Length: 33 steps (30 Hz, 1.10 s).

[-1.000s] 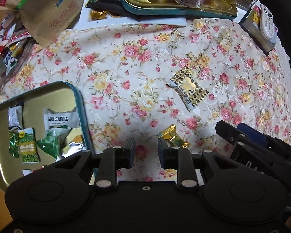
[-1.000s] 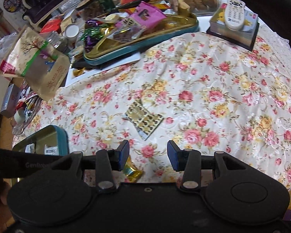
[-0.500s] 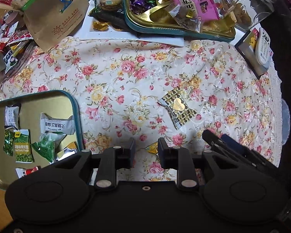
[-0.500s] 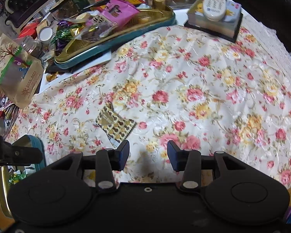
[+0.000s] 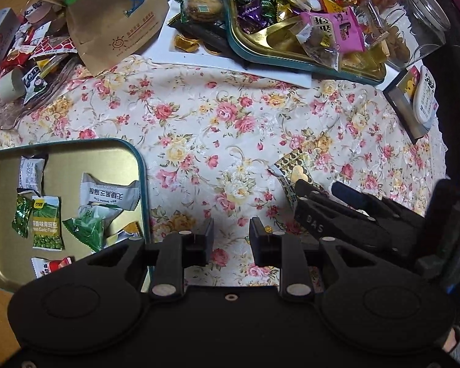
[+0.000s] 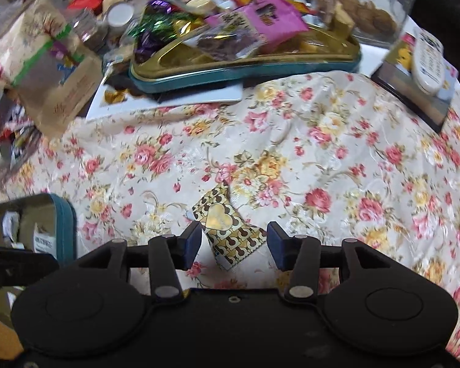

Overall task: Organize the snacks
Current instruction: 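Grasp the brown heart-print packet with the right tool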

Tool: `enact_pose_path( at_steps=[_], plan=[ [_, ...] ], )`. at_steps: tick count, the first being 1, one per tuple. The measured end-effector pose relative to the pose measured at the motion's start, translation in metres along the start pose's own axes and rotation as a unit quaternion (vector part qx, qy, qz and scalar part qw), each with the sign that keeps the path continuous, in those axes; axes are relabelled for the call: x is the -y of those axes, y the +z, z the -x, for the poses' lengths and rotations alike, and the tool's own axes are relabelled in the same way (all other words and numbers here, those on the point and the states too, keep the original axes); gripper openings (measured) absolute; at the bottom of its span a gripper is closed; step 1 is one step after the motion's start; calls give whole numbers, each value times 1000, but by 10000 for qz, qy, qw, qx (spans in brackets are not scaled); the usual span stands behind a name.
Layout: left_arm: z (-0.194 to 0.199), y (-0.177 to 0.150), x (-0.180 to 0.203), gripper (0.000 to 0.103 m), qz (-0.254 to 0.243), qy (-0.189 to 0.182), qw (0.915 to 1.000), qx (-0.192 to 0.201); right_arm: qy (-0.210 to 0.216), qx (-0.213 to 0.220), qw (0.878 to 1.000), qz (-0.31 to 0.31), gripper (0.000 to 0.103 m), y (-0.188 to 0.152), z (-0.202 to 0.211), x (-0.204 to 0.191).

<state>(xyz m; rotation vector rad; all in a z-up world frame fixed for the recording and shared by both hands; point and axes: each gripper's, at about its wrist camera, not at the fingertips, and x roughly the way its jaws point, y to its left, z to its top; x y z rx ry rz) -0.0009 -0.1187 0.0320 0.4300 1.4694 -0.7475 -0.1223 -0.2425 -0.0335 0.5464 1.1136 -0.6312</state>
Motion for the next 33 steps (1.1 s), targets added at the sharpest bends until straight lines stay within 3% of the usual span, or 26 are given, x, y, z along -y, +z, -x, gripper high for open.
enact_pose_path(
  at_steps=[7, 14, 20, 26, 33],
  plan=[
    [0, 0, -3, 35, 4, -65, 10000, -32, -83, 57, 9959, 900, 54, 0, -13, -23],
    [-3, 1, -4, 35, 46, -90, 9999, -105, -251, -66, 9948, 986, 55, -1, -34, -23],
    [-5, 0, -3, 35, -16, -68, 9999, -145, -401, -153, 9963, 738, 53, 0, -45, -14],
    [-10, -1, -1, 35, -38, -7, 9998, -217, -512, -257, 9967, 571, 42, -6, -43, -5],
    [-21, -3, 9, 35, -134, -20, 9991, -395, -708, -594, 9957, -75, 36, -30, -28, 23]
  ],
)
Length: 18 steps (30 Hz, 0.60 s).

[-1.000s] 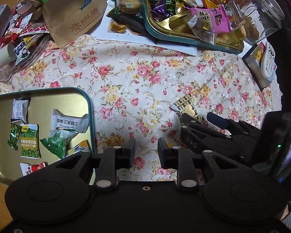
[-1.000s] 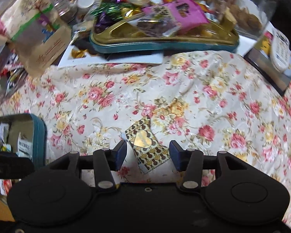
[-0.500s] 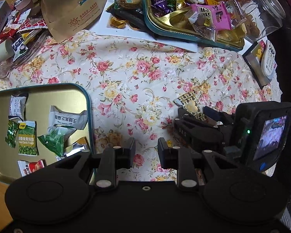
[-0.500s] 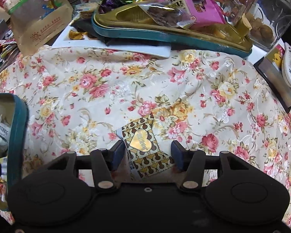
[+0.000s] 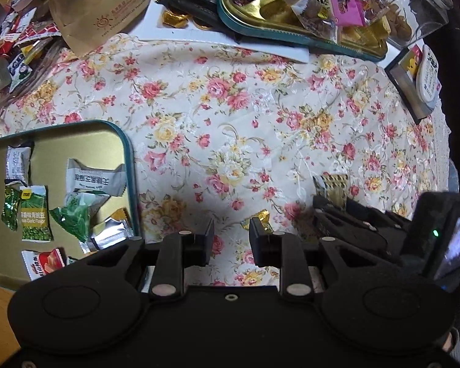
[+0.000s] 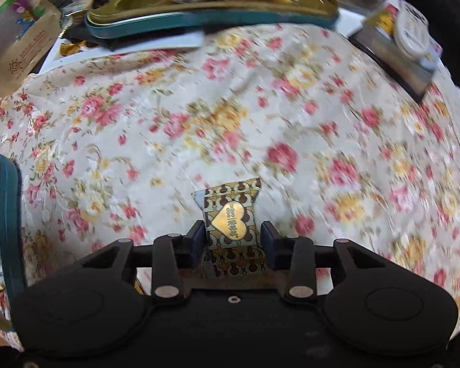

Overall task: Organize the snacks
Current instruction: 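Grasp the brown heart-print packet with the right tool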

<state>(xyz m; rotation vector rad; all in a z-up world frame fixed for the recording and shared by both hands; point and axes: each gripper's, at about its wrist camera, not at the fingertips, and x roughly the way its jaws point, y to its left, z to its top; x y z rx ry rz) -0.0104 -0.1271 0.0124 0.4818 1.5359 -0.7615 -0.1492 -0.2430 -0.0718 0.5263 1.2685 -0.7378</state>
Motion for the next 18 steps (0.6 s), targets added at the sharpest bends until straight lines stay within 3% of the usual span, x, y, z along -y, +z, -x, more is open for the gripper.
enact_pose_path(
  at_steps=[10, 18],
  plan=[
    [-25, -11, 27, 35, -359, 127, 9989, -286, 168, -137, 9973, -704, 36, -54, 22, 47],
    [-55, -22, 48, 35, -597, 214, 9966, -531, 440, -3, 9944, -965, 36, -54, 36, 55]
  ],
)
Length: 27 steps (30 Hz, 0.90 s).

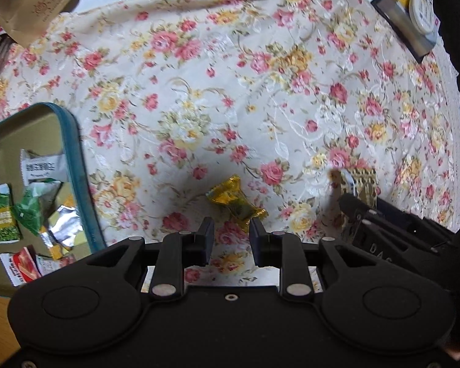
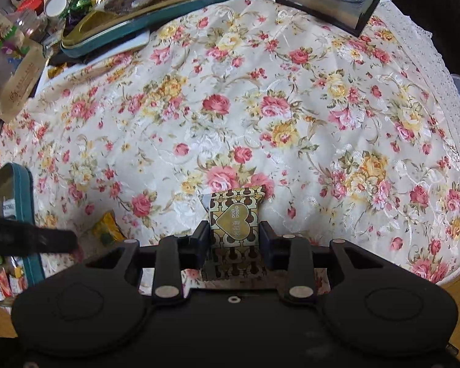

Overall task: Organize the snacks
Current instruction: 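Grasp the brown heart-print packet with the right tool, then grasp the gold-wrapped candy with the left tool while the right tool holds the heart packet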

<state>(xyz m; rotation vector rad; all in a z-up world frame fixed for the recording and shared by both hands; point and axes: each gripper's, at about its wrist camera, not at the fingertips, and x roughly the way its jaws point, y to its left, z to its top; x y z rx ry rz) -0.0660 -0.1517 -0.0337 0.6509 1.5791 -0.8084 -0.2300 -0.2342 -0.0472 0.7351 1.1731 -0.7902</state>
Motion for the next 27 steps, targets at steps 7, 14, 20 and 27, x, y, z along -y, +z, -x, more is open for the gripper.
enact_pose_path(
  at_steps=[7, 14, 20, 27],
  plan=[
    [-13, -1, 6, 34, 41, -167, 9999, -9, 468, 113, 9987, -168, 36, 9, 16, -3],
    [-18, 3, 0, 34, 374, -195, 9991, 71, 704, 391, 9963, -301, 36, 14, 40, -1],
    [-25, 4, -1, 34, 411, 36, 9991, 51, 845, 548, 9939, -450, 36, 16, 53, 5],
    [-35, 12, 0, 34, 520, -1, 9986, -19, 894, 573, 9928, -558, 36, 16, 56, 10]
  ],
)
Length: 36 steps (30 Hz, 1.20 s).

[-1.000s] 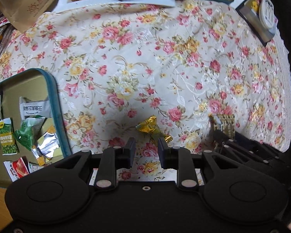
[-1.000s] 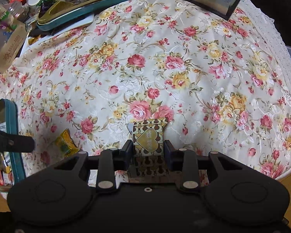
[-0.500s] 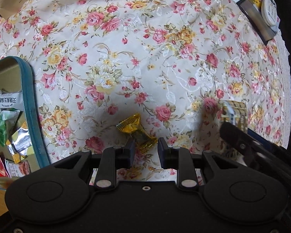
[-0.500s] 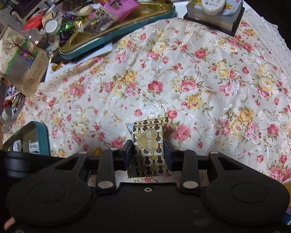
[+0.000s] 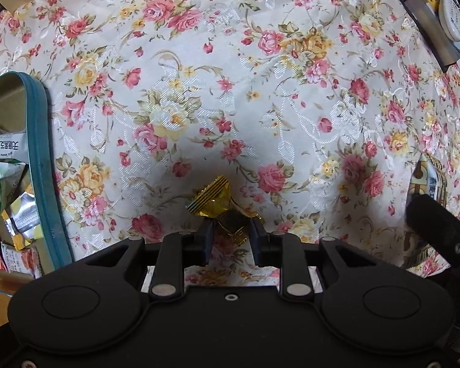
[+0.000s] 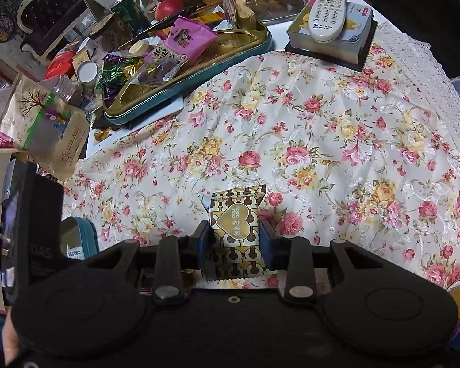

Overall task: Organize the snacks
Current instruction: 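Grasp the gold-wrapped candy with the left tool while the right tool holds the heart packet, then carry the heart-print packet and gold candy over the gold tray with both tools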

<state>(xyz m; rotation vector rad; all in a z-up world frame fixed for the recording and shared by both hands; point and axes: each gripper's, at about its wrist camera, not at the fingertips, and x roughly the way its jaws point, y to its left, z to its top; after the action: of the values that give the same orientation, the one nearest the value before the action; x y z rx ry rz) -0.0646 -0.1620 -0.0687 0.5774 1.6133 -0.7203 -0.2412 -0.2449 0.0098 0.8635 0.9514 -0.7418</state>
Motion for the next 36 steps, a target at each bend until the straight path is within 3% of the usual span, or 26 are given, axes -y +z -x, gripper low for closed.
enact_pose_path(
  at_steps=[7, 21, 36],
  plan=[
    [3, 2, 6, 35, 53, -50, 9998, 178, 133, 44, 9999, -11, 36, -1, 6, 0],
    [-7, 10, 16, 35, 53, 244, 9994, 230, 196, 94, 9996, -195, 36, 0, 13, 12],
    [0, 15, 13, 35, 41, 133, 9987, 489, 223, 138, 9994, -244, 36, -1, 17, 13]
  ],
)
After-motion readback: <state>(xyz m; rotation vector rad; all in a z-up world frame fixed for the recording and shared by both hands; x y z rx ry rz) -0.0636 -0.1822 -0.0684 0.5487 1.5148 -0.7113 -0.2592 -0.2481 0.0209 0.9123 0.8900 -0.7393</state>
